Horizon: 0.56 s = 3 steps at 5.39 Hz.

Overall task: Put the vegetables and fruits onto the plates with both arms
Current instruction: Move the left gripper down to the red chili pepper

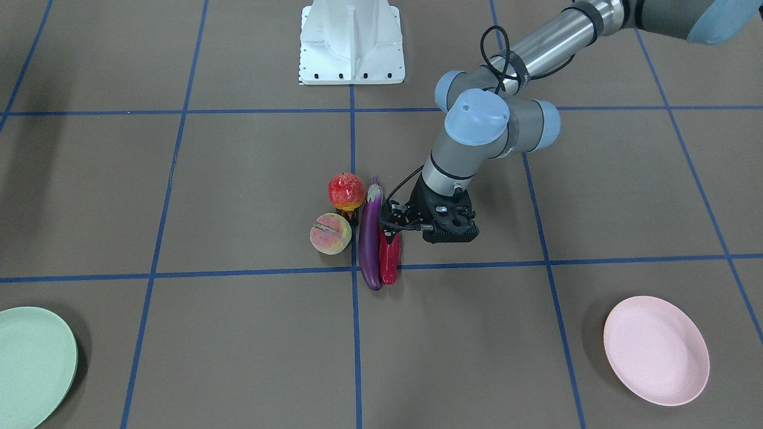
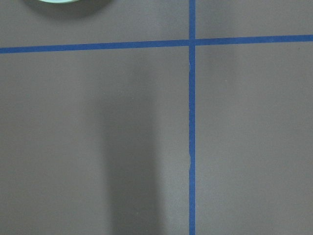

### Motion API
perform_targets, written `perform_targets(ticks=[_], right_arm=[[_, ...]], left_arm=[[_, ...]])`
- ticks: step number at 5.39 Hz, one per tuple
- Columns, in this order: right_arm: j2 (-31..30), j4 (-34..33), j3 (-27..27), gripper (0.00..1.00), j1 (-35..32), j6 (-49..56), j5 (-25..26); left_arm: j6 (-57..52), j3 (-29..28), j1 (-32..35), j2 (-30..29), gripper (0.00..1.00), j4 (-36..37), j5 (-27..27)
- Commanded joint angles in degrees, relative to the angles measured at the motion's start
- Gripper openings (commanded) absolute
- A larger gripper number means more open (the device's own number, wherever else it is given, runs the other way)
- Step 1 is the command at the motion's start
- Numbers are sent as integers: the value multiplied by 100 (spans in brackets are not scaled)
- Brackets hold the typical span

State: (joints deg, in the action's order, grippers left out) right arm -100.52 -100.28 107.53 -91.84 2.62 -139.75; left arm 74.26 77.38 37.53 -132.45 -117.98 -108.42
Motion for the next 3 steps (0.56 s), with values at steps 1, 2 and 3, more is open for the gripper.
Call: perform_targets(ticks=[1,2,3], right_arm=[[6,0,-13,100,0,2,0],[6,0,-13,100,0,2,0],[6,0,-13,100,0,2,0]], left_arm=[[1,-188,-70,-123,93,-14,67],[-8,-215,-70,-123,85,-23,67],[-8,-224,-70,-123,77,-32,67]])
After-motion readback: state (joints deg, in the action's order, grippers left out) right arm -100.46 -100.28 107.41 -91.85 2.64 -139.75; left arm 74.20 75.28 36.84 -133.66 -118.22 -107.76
